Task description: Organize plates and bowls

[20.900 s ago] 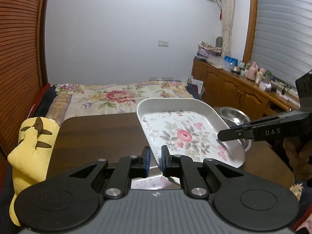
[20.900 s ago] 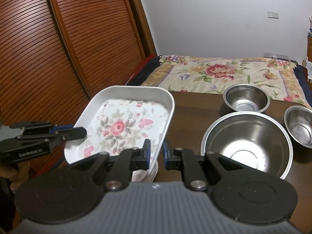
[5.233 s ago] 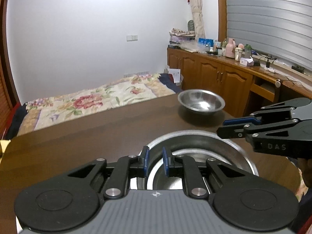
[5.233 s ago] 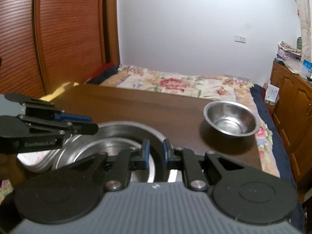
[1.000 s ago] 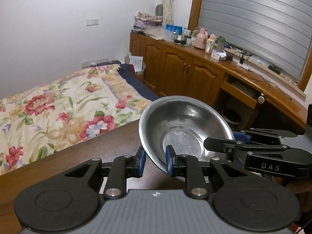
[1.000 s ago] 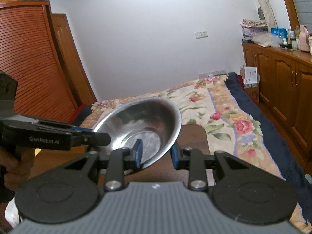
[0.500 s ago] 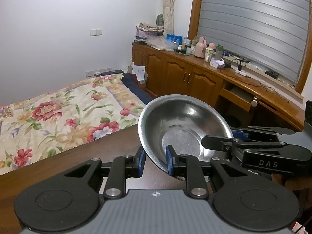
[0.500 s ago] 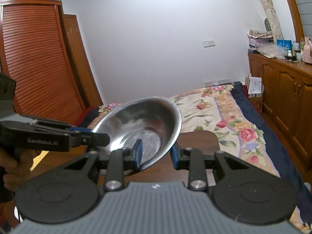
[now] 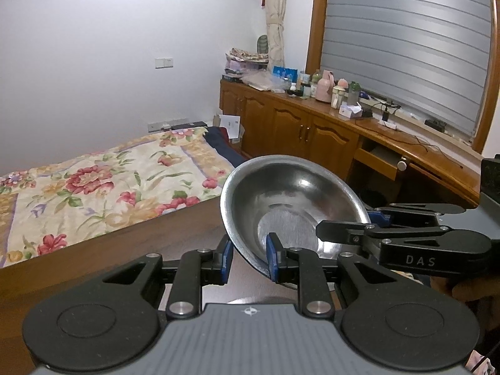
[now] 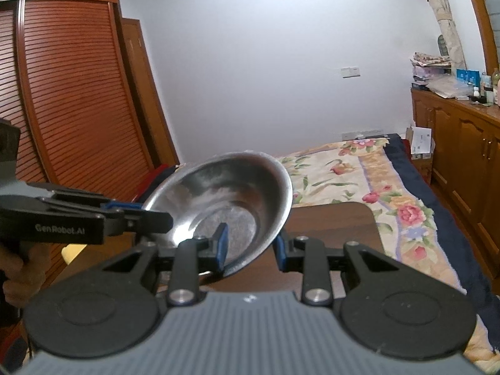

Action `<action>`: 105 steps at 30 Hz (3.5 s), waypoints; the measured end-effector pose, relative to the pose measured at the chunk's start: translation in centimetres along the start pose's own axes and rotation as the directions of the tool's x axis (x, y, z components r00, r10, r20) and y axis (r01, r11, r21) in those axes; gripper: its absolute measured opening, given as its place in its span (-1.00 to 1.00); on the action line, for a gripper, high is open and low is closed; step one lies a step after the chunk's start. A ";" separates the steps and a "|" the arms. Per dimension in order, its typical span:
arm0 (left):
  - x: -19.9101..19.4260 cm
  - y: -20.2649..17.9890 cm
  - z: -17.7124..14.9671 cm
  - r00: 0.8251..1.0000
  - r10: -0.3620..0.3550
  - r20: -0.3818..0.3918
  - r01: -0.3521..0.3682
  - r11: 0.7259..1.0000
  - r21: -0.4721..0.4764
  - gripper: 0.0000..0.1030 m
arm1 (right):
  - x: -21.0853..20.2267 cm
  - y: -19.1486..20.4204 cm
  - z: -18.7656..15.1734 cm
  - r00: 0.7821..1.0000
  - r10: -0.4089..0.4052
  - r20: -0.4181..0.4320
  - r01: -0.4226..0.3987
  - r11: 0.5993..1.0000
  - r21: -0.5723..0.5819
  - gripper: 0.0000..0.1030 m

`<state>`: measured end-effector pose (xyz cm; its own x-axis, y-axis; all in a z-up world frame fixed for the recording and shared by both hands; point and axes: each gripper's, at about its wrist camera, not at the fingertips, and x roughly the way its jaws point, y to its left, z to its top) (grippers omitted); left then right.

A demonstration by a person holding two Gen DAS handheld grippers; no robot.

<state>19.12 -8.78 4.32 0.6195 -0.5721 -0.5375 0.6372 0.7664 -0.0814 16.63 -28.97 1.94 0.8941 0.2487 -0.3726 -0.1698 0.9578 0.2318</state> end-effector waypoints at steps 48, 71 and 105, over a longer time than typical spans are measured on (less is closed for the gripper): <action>-2.9 -0.4 -12.0 0.995 0.092 -0.031 -0.094 0.994 -0.059 -0.49 | 0.3 5.3 -7.2 0.983 0.063 -0.170 -0.065 0.998 -0.007 -0.37; -1.7 -1.4 -13.0 0.988 0.147 -0.036 -0.148 0.988 -0.035 -0.48 | 0.4 6.1 -7.7 0.991 -0.030 -0.129 0.009 0.987 -0.158 -0.36; -3.7 -1.8 -13.5 0.967 0.229 0.110 -0.221 0.972 -0.075 0.36 | -0.4 3.9 -7.8 0.998 -0.057 0.005 0.057 0.995 -0.085 -0.04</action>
<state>9.51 -4.05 -4.84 0.7952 -0.4103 -0.4465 0.4480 0.8937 -0.0233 12.36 -24.18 -3.96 0.9042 0.1935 -0.3809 -0.1533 0.9791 0.1333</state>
